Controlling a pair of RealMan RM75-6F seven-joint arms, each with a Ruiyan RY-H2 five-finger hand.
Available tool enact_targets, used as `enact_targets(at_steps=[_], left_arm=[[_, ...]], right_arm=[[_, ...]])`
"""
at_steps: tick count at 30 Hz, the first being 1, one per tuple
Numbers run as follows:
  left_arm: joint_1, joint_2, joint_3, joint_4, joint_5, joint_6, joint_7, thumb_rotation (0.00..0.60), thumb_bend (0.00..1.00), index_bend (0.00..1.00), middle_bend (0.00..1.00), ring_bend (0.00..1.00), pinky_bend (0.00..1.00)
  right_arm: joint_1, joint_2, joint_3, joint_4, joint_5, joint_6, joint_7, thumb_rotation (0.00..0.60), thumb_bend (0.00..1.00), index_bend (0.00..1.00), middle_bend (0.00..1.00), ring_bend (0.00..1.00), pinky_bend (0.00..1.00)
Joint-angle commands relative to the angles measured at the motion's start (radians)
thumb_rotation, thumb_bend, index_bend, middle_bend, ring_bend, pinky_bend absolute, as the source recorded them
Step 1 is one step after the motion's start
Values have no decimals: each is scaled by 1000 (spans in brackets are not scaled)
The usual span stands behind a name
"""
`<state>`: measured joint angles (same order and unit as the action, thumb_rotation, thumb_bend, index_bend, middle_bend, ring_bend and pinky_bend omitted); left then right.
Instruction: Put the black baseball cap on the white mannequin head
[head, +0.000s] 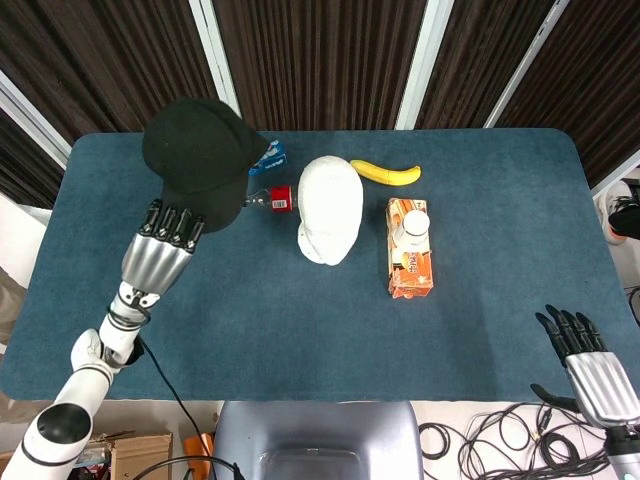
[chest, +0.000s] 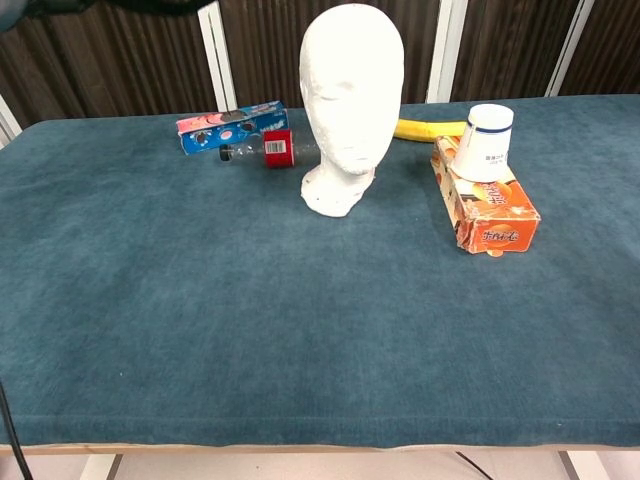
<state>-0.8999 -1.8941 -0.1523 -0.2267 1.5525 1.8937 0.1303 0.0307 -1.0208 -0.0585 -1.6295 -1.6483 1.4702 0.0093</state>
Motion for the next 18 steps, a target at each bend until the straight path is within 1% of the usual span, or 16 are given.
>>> enact_targets(at_steps=[1,3,6,13,18], left_arm=[[-43,10,-4,-19,2,-33,32,600,632,727,760,613,568],[-139,0,-15,-35,-1,-121,74,600,632,727,761,613,568],[-187,-16,-13,-40,1,-173,105,600,631,727,761,613,568],[-282,-69,-19,-25,-5,-267,153,600,630,727,762,617,567],[-302,-99,-6,-9,0,-293,162,600,629,727,762,617,567]], right_arm=[[0,2,1,1,3,0,5,600,76,0,0,0,0],[-2,9,6,3,11,6,28,600,76,0,0,0,0],[0,15,7,8,14,4,49,600,76,0,0,0,0],[11,25,9,14,22,-15,78,600,76,0,0,0,0],[6,35,10,21,21,-1,109,600,76,0,0,0,0]])
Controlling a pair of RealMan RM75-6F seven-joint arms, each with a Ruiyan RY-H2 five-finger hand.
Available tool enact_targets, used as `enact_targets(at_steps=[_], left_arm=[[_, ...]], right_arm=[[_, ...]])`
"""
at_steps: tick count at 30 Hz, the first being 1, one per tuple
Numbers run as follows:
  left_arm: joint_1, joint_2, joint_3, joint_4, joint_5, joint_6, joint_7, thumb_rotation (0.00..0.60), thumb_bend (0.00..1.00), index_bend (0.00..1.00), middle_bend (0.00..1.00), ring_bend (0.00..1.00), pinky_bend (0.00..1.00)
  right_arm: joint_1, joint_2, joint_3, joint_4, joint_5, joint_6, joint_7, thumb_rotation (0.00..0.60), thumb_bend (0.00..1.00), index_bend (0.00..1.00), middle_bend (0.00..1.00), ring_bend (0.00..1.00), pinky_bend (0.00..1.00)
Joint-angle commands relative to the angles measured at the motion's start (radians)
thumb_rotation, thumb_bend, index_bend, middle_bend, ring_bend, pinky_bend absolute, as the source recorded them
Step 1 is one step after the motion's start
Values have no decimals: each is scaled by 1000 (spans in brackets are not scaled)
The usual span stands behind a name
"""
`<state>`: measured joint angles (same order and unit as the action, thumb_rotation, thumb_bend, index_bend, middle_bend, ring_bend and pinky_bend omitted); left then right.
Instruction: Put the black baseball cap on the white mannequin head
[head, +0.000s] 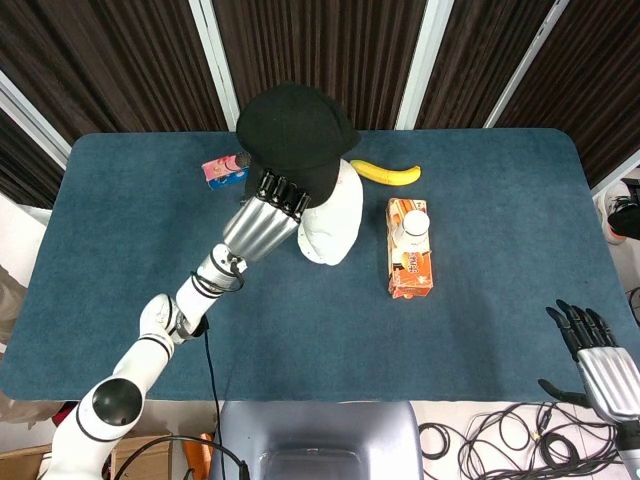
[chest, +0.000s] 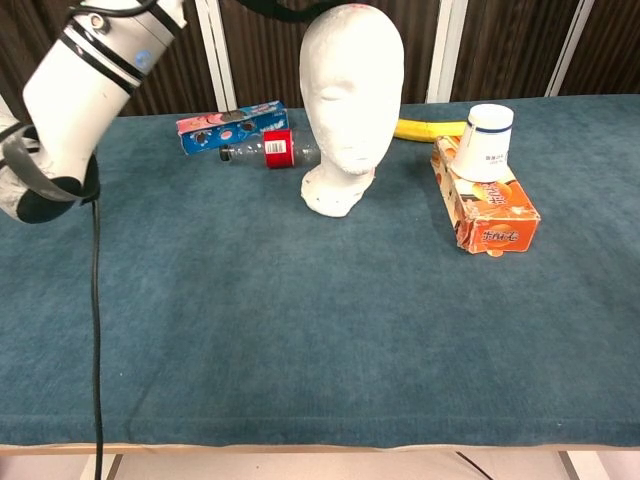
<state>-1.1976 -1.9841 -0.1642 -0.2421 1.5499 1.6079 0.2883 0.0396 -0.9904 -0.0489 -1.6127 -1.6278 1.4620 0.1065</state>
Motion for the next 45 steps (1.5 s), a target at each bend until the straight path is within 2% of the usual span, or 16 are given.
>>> enact_targets(at_steps=[1,12,16,23,26,29,31,35,38,45], left_arm=[[-6,-17,11,8,4,-14,7,600,629,727,762,617,567],[-4,-62,53,7,31,-13,41,600,627,727,765,621,567],[11,-76,80,0,55,19,60,600,626,726,764,621,566],[55,-99,99,-20,61,12,80,600,529,703,741,616,555],[73,-108,110,-24,67,13,96,600,476,643,665,569,544],[93,-117,109,-39,60,-2,99,600,431,521,553,472,530],[105,-121,107,-51,56,-8,102,600,411,385,419,352,499],[126,-124,105,-88,53,-1,128,600,397,187,147,98,410],[145,-117,108,-136,56,6,146,600,359,100,59,20,346],[233,-59,131,-320,67,28,223,600,312,37,13,0,261]], right_arm=[[-5,7,1,7,1,10,21,600,76,0,0,0,0],[-12,12,-7,17,-22,30,45,600,76,0,0,0,0],[-13,13,-7,19,-26,35,52,600,76,0,0,0,0],[-11,12,-10,20,-35,34,53,600,76,0,0,0,0],[-12,12,-11,19,-37,37,51,600,76,0,0,0,0],[-14,11,-11,18,-36,40,51,600,76,0,0,0,0],[-14,11,-11,18,-36,39,53,600,76,0,0,0,0],[-15,12,-12,20,-40,43,57,600,76,0,0,0,0],[-15,14,-14,21,-41,43,58,600,76,0,0,0,0],[-18,8,-18,21,-50,47,42,600,76,0,0,0,0]])
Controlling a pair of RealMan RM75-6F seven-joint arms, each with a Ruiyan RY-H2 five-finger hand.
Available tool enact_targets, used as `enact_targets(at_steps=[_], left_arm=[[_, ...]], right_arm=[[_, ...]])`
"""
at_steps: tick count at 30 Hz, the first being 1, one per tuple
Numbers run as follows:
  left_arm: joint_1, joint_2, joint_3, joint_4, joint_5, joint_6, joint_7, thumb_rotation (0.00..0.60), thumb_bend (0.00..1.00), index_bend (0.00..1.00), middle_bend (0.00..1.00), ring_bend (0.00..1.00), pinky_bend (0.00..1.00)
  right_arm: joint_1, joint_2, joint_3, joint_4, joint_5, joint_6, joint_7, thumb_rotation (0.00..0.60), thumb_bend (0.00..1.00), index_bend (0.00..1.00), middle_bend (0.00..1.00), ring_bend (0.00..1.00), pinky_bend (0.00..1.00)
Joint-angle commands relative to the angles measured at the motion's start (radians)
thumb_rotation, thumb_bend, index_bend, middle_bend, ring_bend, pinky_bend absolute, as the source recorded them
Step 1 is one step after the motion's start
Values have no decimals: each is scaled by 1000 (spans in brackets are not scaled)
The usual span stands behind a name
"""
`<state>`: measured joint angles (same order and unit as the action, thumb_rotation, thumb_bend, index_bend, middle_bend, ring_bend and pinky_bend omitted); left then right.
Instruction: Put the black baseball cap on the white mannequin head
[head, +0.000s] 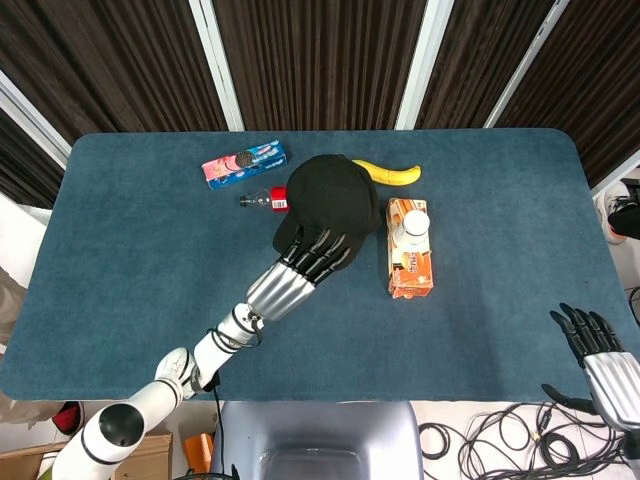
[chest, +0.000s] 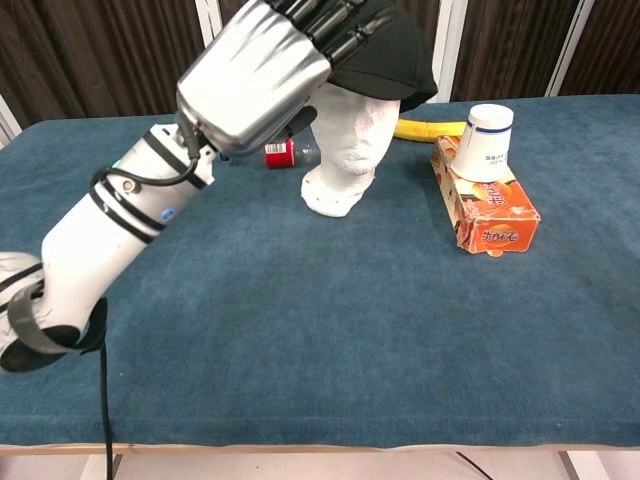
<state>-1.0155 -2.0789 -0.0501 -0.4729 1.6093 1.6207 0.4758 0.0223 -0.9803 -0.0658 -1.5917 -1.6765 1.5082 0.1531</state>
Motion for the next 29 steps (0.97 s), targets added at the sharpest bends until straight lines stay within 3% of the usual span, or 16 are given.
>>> enact_targets(at_steps=[1,3,8,12,15,18,22,25,29], left_arm=[[79,59,30,-140,13,24,52,600,312,30,12,0,247],[134,103,53,-239,17,44,86,600,309,18,7,0,223],[345,318,104,-627,-54,102,213,600,302,7,38,10,205],[522,569,130,-1030,-298,36,198,600,302,0,44,28,198],[582,734,140,-1211,-428,-42,89,600,302,0,10,26,173],[637,819,155,-1214,-400,-62,-117,600,301,0,13,34,162],[721,789,169,-1078,-273,25,-313,600,303,0,16,34,151],[754,764,170,-1014,-217,49,-390,600,306,0,21,32,146],[769,768,165,-998,-180,48,-374,600,308,0,25,31,136]], right_arm=[[-2,-3,-1,0,-1,2,-9,600,76,0,0,0,0],[-3,-4,-1,1,0,2,-13,600,76,0,0,0,0],[-3,-11,-3,-1,2,-6,-34,600,76,0,0,0,0],[-5,-16,0,-9,8,-5,-55,600,76,0,0,0,0],[-8,-22,2,-16,11,-2,-76,600,76,0,0,0,0],[-8,-32,6,-24,19,-7,-106,600,76,0,0,0,0],[-6,-46,11,-35,33,-18,-151,600,76,0,0,0,0],[-4,-52,19,-41,52,-26,-169,600,76,0,0,0,0],[1,-56,25,-45,63,-37,-184,600,76,0,0,0,0]])
